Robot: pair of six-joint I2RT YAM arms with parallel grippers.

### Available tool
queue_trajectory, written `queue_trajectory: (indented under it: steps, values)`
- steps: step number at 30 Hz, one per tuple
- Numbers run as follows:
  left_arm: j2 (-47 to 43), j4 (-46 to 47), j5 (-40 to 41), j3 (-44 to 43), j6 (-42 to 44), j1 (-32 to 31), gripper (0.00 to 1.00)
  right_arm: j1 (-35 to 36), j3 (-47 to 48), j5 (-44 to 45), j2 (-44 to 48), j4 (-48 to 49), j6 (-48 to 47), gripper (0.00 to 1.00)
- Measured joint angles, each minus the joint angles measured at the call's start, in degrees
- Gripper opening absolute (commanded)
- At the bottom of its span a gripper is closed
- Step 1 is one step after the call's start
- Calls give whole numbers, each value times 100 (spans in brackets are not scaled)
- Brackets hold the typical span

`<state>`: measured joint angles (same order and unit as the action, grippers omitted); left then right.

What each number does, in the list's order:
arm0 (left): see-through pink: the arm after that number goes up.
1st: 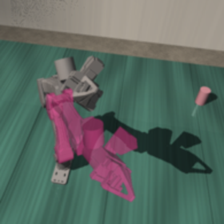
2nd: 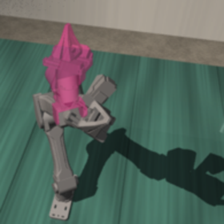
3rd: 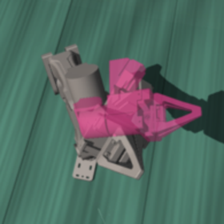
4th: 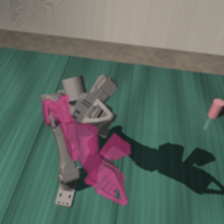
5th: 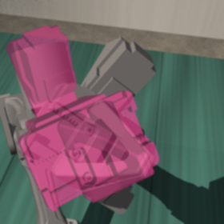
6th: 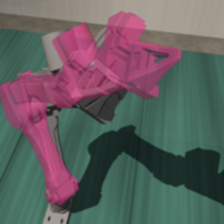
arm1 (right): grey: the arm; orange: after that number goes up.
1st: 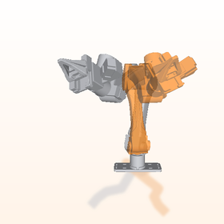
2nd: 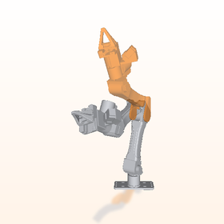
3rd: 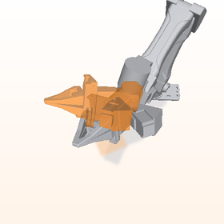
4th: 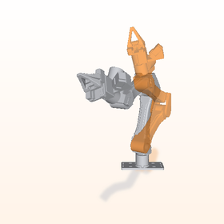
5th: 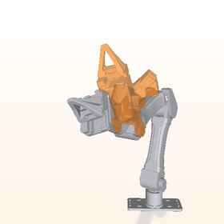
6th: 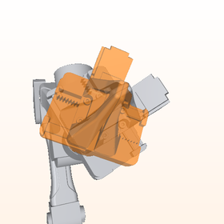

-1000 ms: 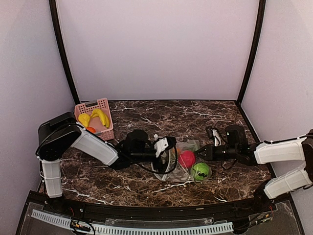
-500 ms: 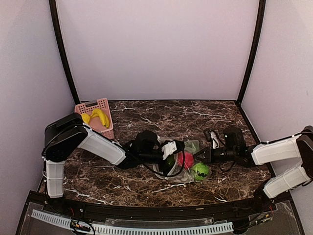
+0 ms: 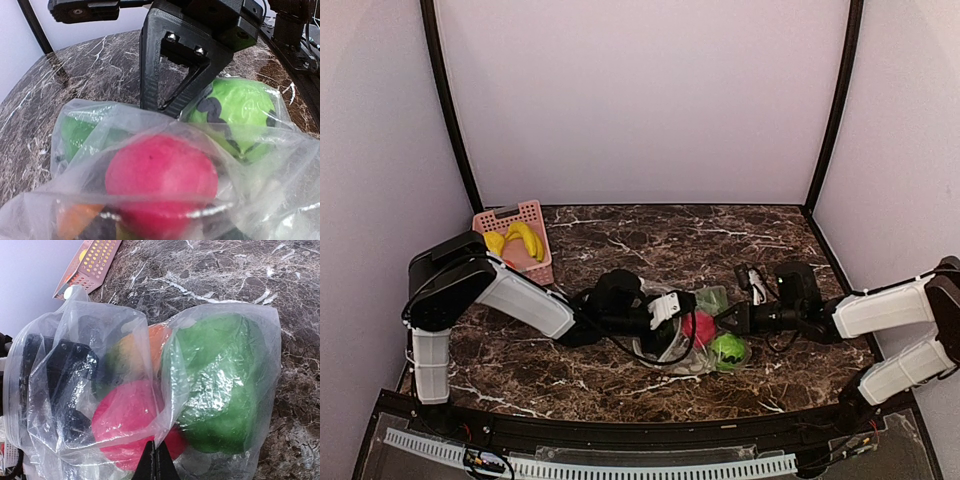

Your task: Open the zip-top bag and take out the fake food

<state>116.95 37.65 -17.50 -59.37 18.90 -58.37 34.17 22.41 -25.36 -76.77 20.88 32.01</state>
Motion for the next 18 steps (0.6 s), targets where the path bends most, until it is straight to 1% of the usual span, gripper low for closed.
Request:
queue_trajectory:
  steps: [4, 7, 9, 11, 13, 16, 18]
  values:
    - [-308, -2, 70, 358, 0, 0, 51, 2, -37, 96, 50, -17, 0, 0]
    - [-595, -2, 105, 562, 7, 0, 51, 0, -59, 136, 79, -24, 2, 0]
    - [-761, -7, 127, 632, 13, 0, 56, 0, -68, 149, 111, -35, 2, 0]
    - [-859, -13, 151, 632, 39, -2, 67, 0, -68, 162, 122, -33, 0, 0]
    - [-879, -39, 175, 621, 83, -2, 72, 0, -68, 162, 122, -35, 0, 0]
    - [-833, -201, 190, 514, 92, -2, 75, 0, -68, 155, 122, -33, 0, 0]
    - [-706, -310, 177, 289, 105, -2, 76, 0, -70, 153, 122, -33, -2, 0]
